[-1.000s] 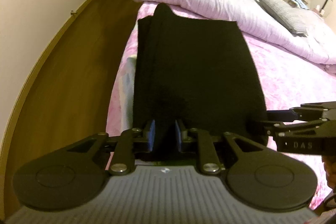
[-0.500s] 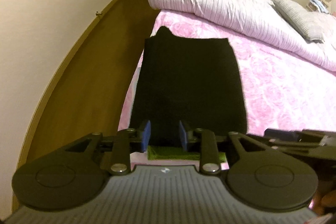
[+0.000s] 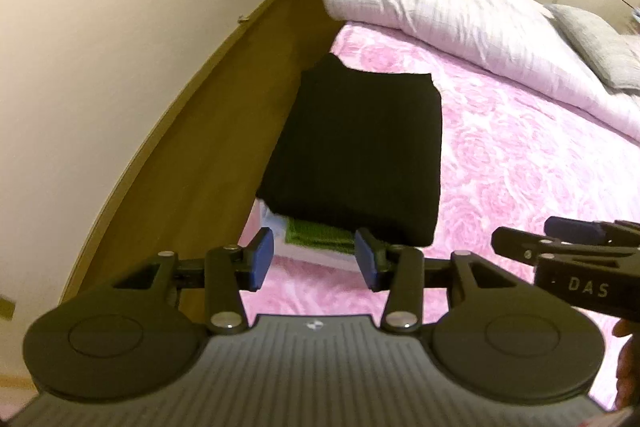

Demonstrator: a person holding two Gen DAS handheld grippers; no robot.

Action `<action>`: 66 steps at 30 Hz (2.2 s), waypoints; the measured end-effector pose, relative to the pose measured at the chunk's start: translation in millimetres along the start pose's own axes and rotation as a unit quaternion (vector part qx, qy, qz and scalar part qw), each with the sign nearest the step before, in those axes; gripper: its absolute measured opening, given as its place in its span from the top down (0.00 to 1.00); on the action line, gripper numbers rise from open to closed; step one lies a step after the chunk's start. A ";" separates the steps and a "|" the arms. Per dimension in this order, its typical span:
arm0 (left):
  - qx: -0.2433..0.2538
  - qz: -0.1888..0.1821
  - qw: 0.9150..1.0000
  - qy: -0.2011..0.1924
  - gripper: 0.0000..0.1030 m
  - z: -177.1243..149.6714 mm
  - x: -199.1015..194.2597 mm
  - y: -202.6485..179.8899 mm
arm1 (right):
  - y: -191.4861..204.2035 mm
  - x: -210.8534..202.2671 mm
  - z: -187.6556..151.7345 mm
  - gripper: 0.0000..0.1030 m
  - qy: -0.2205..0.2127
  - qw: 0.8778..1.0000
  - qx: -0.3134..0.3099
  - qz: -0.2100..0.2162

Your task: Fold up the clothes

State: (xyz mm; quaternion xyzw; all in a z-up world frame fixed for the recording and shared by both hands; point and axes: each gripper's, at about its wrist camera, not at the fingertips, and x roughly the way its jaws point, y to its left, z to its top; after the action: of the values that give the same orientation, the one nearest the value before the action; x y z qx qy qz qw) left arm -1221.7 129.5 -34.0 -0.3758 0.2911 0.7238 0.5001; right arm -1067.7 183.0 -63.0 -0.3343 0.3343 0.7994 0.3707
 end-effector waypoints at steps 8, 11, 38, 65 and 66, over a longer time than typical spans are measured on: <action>-0.076 0.057 0.995 0.022 0.61 -47.8 -34.3 -73.1 | -53.0 -40.3 -8.0 0.33 0.037 0.993 -0.100 0.040; -0.102 0.074 0.992 0.029 0.61 -67.3 -48.9 -108.9 | -86.0 -67.4 -7.8 0.33 0.041 0.988 -0.130 0.067; -0.233 0.094 0.968 0.028 0.61 -103.9 -76.6 -232.0 | -180.9 -108.3 -3.6 0.33 0.097 0.957 -0.247 0.117; -0.253 0.058 0.964 0.060 0.61 -59.5 14.1 -201.0 | -183.1 1.0 41.2 0.33 0.156 0.961 -0.204 0.104; -0.254 0.057 0.964 0.060 0.61 -59.2 16.1 -200.3 | -183.5 3.3 42.6 0.33 0.158 0.962 -0.197 0.106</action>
State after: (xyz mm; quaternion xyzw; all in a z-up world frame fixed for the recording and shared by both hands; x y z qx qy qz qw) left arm -1021.3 156.6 -89.0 -0.5160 0.1482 0.7775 0.3276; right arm -931.9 309.6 -94.6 -0.4854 0.2574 0.8213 0.1535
